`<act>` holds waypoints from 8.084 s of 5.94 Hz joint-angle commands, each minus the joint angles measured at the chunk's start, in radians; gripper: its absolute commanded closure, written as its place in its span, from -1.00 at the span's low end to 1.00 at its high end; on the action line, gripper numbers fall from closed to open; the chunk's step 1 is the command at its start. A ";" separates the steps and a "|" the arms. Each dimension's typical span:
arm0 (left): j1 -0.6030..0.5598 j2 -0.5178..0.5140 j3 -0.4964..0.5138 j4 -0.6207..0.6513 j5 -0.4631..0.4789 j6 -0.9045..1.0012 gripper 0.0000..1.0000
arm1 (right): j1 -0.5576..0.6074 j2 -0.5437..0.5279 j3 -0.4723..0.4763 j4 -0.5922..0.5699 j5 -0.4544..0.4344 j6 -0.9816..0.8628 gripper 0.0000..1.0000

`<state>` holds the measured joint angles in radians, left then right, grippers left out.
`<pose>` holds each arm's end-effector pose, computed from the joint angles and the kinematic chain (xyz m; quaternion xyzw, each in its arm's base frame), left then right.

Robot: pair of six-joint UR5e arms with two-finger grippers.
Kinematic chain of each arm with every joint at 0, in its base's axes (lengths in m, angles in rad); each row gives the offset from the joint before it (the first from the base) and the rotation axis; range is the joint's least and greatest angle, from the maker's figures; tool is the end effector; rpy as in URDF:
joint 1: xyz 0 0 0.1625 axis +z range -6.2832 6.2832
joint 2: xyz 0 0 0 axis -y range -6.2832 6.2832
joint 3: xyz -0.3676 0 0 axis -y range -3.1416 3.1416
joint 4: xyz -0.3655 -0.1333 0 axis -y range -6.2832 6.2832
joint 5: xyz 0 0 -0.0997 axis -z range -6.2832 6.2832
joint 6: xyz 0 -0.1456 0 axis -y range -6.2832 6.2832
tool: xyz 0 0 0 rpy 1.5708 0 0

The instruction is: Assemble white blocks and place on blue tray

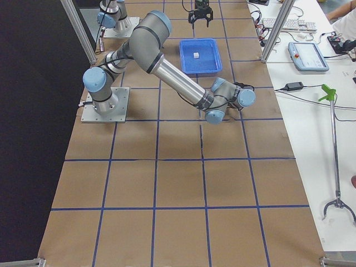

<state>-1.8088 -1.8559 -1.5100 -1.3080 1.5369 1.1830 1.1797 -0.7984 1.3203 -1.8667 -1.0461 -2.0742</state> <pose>-0.2675 -0.5164 0.2924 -0.6522 -0.7576 0.0248 0.0063 -0.0542 -0.6724 0.0984 -0.6961 0.6612 -0.2070 0.1882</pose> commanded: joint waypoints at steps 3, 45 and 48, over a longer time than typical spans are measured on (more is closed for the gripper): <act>0.064 0.170 0.073 -0.290 0.008 -0.497 -0.99 | 0.009 -0.075 -0.027 0.021 0.001 0.009 0.40; 0.255 0.267 0.039 -0.350 0.035 -1.220 -0.99 | 0.557 -0.220 0.626 -0.890 0.054 0.753 -0.10; 0.255 0.258 0.042 -0.343 0.034 -1.220 -0.99 | 0.554 -0.251 0.565 -0.878 0.038 0.859 -0.99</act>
<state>-1.5539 -1.5935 -1.4700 -1.6557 1.5719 -0.0368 1.7347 -1.0322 1.9132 -2.7516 -0.9964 -1.2568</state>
